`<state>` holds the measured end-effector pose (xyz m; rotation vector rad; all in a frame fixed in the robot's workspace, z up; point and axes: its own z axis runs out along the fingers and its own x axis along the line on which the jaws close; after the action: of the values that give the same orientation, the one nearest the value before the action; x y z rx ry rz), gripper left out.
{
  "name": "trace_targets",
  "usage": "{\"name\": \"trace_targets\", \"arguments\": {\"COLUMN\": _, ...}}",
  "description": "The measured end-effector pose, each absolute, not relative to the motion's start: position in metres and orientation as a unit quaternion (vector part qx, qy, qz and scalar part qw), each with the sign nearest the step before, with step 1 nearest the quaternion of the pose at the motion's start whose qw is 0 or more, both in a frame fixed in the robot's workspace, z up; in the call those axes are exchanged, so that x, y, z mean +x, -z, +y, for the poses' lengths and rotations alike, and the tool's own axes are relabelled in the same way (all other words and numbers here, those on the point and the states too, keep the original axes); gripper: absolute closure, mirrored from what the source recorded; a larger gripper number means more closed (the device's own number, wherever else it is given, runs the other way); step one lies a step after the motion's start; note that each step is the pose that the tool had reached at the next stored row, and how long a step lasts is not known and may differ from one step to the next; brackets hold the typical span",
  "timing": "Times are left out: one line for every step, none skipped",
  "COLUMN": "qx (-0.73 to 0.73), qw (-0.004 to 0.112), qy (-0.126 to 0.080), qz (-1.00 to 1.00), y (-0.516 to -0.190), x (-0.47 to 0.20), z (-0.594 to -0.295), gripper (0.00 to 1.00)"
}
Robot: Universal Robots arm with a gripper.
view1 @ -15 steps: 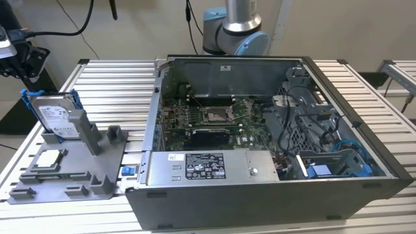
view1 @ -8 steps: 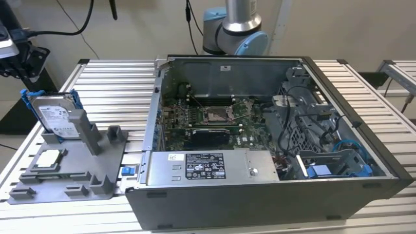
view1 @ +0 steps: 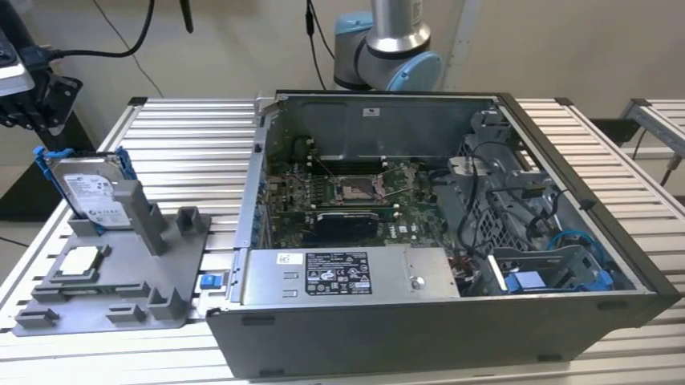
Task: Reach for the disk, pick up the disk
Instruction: 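Pick up the disk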
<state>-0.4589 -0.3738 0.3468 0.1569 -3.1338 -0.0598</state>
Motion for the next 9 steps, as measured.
{"name": "trace_targets", "arguments": {"qx": 0.050, "qw": 0.002, "qy": 0.019, "qz": -0.999, "y": -0.3468, "x": -0.4589, "z": -0.3738, "gripper": 1.00}}
{"name": "trace_targets", "arguments": {"qx": 0.050, "qw": 0.002, "qy": 0.019, "qz": -0.999, "y": -0.3468, "x": -0.4589, "z": -0.3738, "gripper": 1.00}}
{"name": "trace_targets", "arguments": {"qx": 0.050, "qw": 0.002, "qy": 0.019, "qz": -0.999, "y": -0.3468, "x": -0.4589, "z": -0.3738, "gripper": 1.00}}
{"name": "trace_targets", "arguments": {"qx": 0.050, "qw": 0.002, "qy": 0.019, "qz": -0.999, "y": -0.3468, "x": -0.4589, "z": -0.3738, "gripper": 1.00}}
{"name": "trace_targets", "arguments": {"qx": 0.051, "qw": 0.002, "qy": 0.019, "qz": -0.999, "y": -0.3468, "x": -0.4588, "z": -0.3738, "gripper": 1.00}}
{"name": "trace_targets", "arguments": {"qx": 0.051, "qw": 0.002, "qy": 0.019, "qz": -0.999, "y": -0.3468, "x": -0.4589, "z": -0.3738, "gripper": 1.00}}
{"name": "trace_targets", "arguments": {"qx": 0.052, "qw": 0.002, "qy": 0.019, "qz": -0.998, "y": -0.3468, "x": -0.4589, "z": -0.3738, "gripper": 1.00}}
{"name": "trace_targets", "arguments": {"qx": 0.054, "qw": 0.002, "qy": 0.019, "qz": -0.998, "y": -0.3468, "x": -0.4589, "z": -0.3738, "gripper": 1.00}}
{"name": "trace_targets", "arguments": {"qx": 0.057, "qw": 0.002, "qy": 0.019, "qz": -0.998, "y": -0.3468, "x": -0.4589, "z": -0.3738, "gripper": 1.00}}
